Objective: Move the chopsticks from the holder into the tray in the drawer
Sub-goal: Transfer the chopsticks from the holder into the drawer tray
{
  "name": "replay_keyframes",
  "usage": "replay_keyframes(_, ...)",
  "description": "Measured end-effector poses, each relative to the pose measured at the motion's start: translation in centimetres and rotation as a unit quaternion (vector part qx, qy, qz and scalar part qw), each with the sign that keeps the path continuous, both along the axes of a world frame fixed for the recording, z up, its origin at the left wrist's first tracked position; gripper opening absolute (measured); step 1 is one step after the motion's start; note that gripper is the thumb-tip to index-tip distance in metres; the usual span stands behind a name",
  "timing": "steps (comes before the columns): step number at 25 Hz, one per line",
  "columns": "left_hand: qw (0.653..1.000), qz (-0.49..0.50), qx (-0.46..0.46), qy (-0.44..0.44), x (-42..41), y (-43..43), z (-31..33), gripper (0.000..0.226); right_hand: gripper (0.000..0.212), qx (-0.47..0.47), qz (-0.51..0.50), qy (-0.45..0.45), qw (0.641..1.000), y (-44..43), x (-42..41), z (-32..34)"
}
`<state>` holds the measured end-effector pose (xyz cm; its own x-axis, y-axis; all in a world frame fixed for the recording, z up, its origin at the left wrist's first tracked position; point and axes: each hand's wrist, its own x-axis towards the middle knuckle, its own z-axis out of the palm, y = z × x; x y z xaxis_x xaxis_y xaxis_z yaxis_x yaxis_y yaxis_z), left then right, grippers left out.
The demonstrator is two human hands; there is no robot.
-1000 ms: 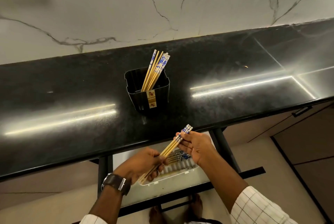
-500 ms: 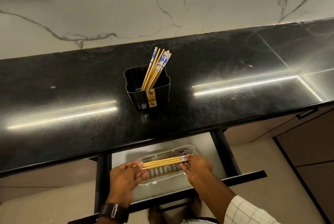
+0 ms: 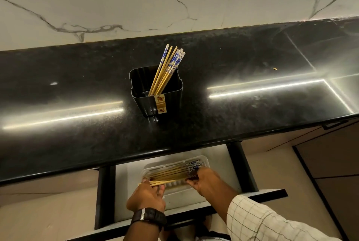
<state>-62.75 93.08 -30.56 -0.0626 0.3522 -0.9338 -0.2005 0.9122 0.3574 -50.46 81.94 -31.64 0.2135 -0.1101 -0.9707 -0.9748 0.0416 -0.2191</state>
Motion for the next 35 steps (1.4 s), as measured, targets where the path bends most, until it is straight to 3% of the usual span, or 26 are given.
replay_keyframes(6,0.998,0.004,-0.055,0.029,2.0,-0.4,-1.3,0.035,0.031,-0.022,-0.003,0.045,0.999,-0.2,1.3,-1.9)
replay_keyframes(10,0.995,-0.016,-0.084,0.045,2.3,0.0,-2.4,0.035,0.006,-0.035,-0.013,0.034,0.999,0.7,1.0,-0.1)
replay_keyframes(12,0.992,-0.059,-0.099,0.047,1.9,0.2,-3.1,0.04,0.018,-0.045,-0.015,0.028,0.998,0.6,0.9,0.2)
replay_keyframes(15,0.988,-0.082,-0.124,0.041,1.3,0.9,-4.3,0.043,0.019,-0.065,0.013,-0.008,0.998,0.6,0.6,-0.1)
replay_keyframes(17,0.986,-0.078,-0.141,0.039,1.6,1.5,-3.8,0.043,0.012,-0.101,0.066,0.006,0.993,-0.1,1.6,-5.1)
replay_keyframes(20,0.988,-0.063,-0.139,0.008,2.6,1.6,0.8,0.044,0.028,-0.086,0.084,0.017,0.993,-1.6,3.0,-13.8)
replay_keyframes(21,0.989,-0.055,-0.137,0.0,2.8,1.6,1.9,0.044,0.029,-0.063,0.077,0.01,0.995,-1.5,3.0,-12.3)
replay_keyframes(24,0.989,-0.041,-0.139,-0.005,2.6,1.3,4.6,0.042,0.027,0.043,0.047,0.027,0.998,-0.3,1.7,1.8)
replay_keyframes(28,0.998,0.018,-0.063,-0.019,2.4,0.9,7.3,0.039,0.018,0.099,0.046,0.01,0.994,-0.8,1.4,7.8)
replay_keyframes(31,0.996,0.071,0.013,-0.057,2.2,1.2,9.9,0.02,0.02,0.122,0.067,-0.102,0.985,-1.3,0.6,11.2)
replay_keyframes(33,0.989,0.073,0.057,-0.119,2.2,2.0,12.7,0.034,0.018,0.12,0.086,-0.211,0.966,-0.9,0.6,14.3)
replay_keyframes(35,0.972,0.072,0.12,-0.19,2.7,2.8,15.7,0.038,0.015,0.115,0.117,-0.352,0.921,0.1,1.3,17.7)
